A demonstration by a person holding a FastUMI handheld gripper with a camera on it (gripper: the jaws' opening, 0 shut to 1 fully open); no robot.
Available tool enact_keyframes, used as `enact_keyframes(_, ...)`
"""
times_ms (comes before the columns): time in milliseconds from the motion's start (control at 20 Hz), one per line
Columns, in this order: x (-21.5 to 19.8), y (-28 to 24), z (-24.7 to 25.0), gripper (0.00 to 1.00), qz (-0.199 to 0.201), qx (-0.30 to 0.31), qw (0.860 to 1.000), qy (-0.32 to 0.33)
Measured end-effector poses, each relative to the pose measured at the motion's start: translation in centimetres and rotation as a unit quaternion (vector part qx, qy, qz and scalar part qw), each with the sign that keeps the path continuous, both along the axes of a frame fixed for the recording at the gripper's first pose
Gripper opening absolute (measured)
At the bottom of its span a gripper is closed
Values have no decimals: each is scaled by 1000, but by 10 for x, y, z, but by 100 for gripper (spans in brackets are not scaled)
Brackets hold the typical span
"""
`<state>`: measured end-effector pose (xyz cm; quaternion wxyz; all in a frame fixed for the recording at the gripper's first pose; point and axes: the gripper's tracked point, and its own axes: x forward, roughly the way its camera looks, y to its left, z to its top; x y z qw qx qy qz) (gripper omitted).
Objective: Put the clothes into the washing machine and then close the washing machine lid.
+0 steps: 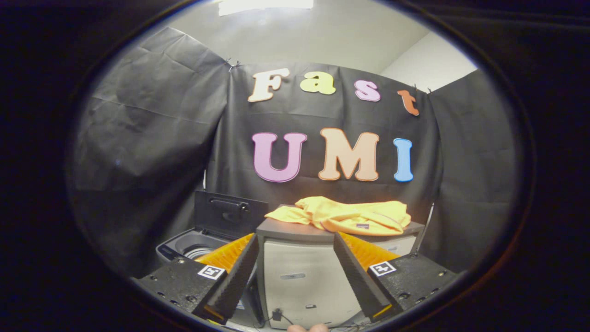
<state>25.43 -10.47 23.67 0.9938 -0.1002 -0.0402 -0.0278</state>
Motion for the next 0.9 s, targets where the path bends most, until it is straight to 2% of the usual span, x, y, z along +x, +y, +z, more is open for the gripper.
enact_keyframes(250, 37, -37, 1, 98, -18, 38, 998, 37)
enact_keyframes(650, 126, -98, 9, 98, -84, 7, 991, 108)
enact_keyframes(800, 152, -105, 2, 98, -94, 47, 984, 142)
enact_keyframes(900, 161, -96, 6, 98, -78, 101, 982, 140)
